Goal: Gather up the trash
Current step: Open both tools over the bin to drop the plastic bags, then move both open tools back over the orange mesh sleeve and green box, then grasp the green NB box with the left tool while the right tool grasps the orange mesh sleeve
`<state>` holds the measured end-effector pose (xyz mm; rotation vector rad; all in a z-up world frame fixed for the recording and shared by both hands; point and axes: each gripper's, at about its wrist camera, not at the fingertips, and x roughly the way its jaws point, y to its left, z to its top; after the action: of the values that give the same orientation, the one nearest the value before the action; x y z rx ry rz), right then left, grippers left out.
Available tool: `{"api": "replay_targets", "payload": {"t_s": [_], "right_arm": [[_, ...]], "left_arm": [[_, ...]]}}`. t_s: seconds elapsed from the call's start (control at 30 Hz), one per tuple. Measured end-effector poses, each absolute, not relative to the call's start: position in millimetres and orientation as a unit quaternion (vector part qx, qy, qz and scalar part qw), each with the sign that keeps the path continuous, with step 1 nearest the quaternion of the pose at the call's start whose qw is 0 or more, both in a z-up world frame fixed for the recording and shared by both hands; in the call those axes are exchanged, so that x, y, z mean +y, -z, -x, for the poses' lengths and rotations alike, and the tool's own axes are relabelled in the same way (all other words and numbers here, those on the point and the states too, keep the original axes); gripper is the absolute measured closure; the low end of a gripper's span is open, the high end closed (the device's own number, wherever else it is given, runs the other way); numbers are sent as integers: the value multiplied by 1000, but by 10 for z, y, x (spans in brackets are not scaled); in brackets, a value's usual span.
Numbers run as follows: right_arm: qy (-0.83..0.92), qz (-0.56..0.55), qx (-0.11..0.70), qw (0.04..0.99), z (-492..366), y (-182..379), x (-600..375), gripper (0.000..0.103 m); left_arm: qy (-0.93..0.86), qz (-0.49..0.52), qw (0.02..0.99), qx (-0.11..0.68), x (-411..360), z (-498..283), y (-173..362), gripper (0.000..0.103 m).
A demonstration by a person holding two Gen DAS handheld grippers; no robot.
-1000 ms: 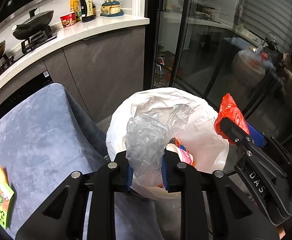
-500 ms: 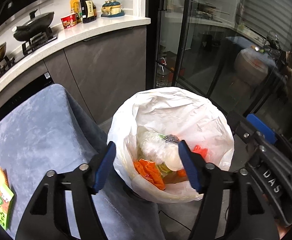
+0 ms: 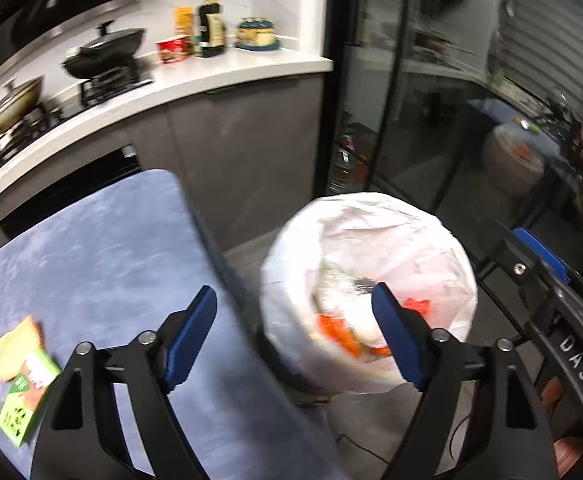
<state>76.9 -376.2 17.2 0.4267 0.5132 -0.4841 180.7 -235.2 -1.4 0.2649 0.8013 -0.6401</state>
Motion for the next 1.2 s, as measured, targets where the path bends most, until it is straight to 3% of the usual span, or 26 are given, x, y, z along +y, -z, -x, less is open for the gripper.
{"api": "replay_targets", "payload": {"t_s": [0.3,0.8,1.2], "right_arm": [[144,-190,270,933,-1026,-269,-2992,53],[30,-174,334,926,-1552,-78,-1642,53],[-15,-150,363,919,-1991,10,-905,53]], "left_arm": [[228,-98,887,389,-1335,-2012,-72,18],[163,-132,901,380,496,-2136,172,14],[192,-186,892,365,1057,-2229,665,14]]}}
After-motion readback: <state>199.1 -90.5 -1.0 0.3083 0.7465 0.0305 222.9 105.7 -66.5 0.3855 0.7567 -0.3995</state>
